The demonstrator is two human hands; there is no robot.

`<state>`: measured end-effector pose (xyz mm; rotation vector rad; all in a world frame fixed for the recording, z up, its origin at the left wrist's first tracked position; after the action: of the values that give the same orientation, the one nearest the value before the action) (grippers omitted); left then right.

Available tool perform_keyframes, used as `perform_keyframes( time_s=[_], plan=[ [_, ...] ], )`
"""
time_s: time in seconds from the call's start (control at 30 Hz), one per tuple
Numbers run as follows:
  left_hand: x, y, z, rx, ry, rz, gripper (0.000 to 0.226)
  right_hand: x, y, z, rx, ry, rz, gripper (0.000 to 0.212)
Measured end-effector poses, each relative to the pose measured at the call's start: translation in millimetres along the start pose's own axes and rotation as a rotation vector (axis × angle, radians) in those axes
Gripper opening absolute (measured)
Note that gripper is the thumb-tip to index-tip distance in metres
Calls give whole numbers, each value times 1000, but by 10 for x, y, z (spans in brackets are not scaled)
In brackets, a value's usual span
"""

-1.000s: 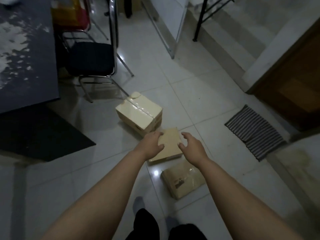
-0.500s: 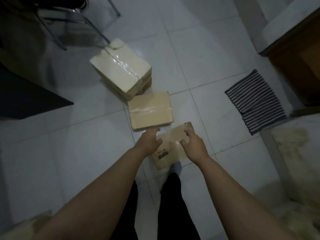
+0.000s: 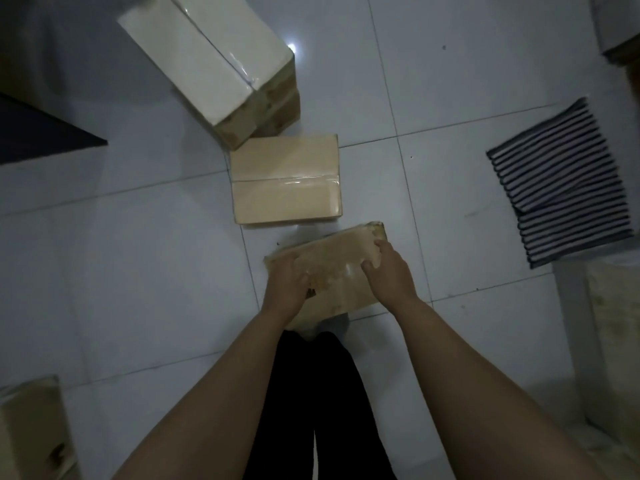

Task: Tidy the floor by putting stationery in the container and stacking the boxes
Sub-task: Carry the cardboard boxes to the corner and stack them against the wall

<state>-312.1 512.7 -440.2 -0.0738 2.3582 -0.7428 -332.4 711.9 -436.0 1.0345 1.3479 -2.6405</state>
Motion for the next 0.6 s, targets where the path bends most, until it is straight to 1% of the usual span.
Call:
perform_keyframes(
  time_s=[0.07, 0.17, 0.23, 0.27, 0.33, 0.37, 0.47, 0.53, 0.6],
  plan=[
    [168, 129, 280, 35, -29, -20, 42, 226, 122, -178, -5, 15, 11, 54],
    [394, 275, 676, 89, -21, -68, 43, 583, 274, -434, -35, -8, 2, 48],
    [543, 339, 905, 60, -32, -97, 35, 831, 347, -603, -45, 4, -33, 43],
    [615, 373, 1015, 20, -39, -115, 30, 946, 396, -707, -48, 20, -44, 44],
    [798, 485, 1267, -18, -99, -142, 26, 1190, 537, -950, -47, 83, -37, 55],
    [897, 539, 1399, -9, -149, -154, 30, 1295, 617, -1053, -53, 110, -22, 62],
    [1076, 723, 1810, 9, -342, -153, 57, 1524, 842, -1306, -82, 144, 20, 72],
    [1126, 833, 2014, -69, -458, -155, 67, 1596, 960, -1406, -92, 156, 44, 76],
    [1136, 938, 2197, -151, -564, -151, 73, 1649, 1092, -1504, -91, 151, 74, 74]
  ],
)
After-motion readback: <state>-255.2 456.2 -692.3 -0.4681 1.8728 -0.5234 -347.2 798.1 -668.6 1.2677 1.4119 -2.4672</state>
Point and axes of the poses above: each hand's wrist, its own x-axis towards the middle knuckle, its own y-axis out of the palm, z = x × y, the point moved 8 cm from there along x, towards the middle knuckle, and after that the axes turned 12 degrees about -z, right-handed, at the moved point
